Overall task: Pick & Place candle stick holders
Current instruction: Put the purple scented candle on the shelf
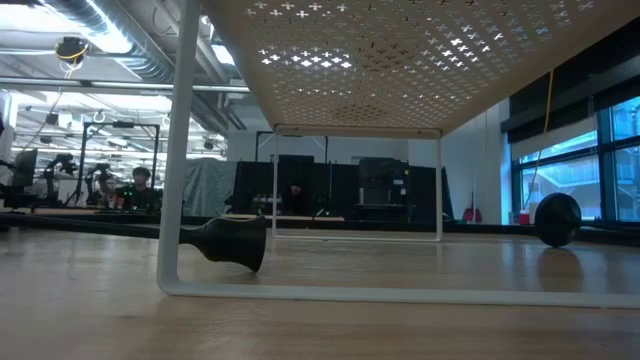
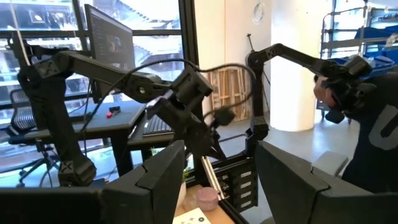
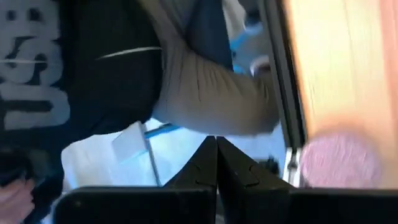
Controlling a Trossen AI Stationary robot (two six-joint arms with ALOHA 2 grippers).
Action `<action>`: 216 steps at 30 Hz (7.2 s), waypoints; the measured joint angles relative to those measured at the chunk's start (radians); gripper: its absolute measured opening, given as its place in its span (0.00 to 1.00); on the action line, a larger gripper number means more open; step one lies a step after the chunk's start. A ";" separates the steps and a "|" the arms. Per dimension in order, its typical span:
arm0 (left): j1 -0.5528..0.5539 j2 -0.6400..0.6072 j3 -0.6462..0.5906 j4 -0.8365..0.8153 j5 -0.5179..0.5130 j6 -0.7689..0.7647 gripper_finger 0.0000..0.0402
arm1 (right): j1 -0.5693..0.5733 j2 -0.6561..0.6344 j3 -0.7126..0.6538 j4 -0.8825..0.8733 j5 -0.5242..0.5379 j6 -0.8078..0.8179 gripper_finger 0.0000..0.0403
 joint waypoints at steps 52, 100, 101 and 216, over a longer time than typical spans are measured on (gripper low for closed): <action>0.203 -0.004 0.000 -0.033 0.050 -0.066 0.49 | 0.011 0.365 0.347 -0.636 -0.310 0.874 0.00; 0.203 -0.003 0.000 -0.035 0.049 -0.069 0.49 | 0.004 0.472 0.290 -0.981 -0.146 0.673 0.00; 0.203 -0.003 0.000 -0.035 0.049 -0.069 0.49 | 0.001 0.472 0.290 -0.985 -0.141 0.673 0.00; 0.203 -0.003 0.000 -0.073 0.046 -0.067 0.49 | 0.013 0.548 0.350 -0.528 -0.135 0.588 0.73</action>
